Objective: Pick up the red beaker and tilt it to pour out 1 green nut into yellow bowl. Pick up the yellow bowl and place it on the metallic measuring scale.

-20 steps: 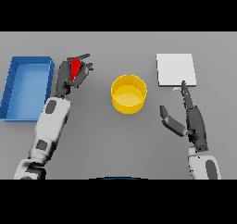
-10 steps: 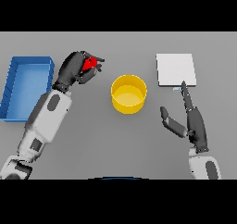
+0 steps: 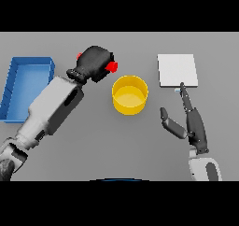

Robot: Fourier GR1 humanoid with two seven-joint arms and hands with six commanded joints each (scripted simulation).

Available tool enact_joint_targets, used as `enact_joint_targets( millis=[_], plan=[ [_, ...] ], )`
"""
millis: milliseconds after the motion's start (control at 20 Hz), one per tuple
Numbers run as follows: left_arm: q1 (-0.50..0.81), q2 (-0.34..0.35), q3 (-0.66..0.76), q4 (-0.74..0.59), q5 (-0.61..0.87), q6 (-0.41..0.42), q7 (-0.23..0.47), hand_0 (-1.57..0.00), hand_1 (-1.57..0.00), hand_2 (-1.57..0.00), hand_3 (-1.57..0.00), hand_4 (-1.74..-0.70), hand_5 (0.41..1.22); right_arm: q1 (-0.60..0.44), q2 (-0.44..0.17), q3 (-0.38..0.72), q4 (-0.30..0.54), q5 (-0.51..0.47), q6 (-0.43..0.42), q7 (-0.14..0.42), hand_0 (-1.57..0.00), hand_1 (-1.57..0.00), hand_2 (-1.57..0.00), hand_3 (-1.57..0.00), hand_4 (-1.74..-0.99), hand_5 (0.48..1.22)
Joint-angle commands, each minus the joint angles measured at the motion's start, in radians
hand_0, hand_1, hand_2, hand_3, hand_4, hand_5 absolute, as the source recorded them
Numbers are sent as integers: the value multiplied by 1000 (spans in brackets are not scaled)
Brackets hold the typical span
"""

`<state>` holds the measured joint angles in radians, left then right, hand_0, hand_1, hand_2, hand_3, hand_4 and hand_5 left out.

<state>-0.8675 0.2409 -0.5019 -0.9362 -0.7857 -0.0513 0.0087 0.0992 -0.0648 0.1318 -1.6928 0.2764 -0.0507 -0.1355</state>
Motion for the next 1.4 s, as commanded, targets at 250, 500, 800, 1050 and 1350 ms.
enact_joint_targets(
  millis=[250, 500, 800, 1050, 1350],
  plan=[
    [-148, 12, -188, 80, -163, -173, -19, -1570, -1571, -1571, -1570, -1612, 1214, 9, 0, -8, -20, -24, 8, -7, 1, 1, 1, 1, -1060, 675],
    [-252, -21, -302, 175, -283, -226, -33, -1571, -1571, -1571, -1571, -1696, 1219, -2, -4, 0, 5, -15, 18, -1, 1, 1, 1, 1, -1066, 689],
    [-312, -29, -399, 250, -383, -232, -60, -1571, -1571, -1571, -1571, -1729, 1220, 19, 5, 7, -17, -19, 19, -11, 1, 1, 1, 1, -1058, 696],
    [-325, -64, -461, 268, -453, -194, -31, -1571, -1571, -1571, -1571, -1736, 1221, 1, 12, -2, 9, -34, 20, -22, 1, 1, 1, 1, -1053, 697],
    [-384, -86, -561, 285, -546, -206, -80, -1571, -1571, -1571, -1571, -1733, 1221, -10, 12, 4, 10, -2, -2, -23, 1, 1, 1, 1, -1077, 676]
  ],
)
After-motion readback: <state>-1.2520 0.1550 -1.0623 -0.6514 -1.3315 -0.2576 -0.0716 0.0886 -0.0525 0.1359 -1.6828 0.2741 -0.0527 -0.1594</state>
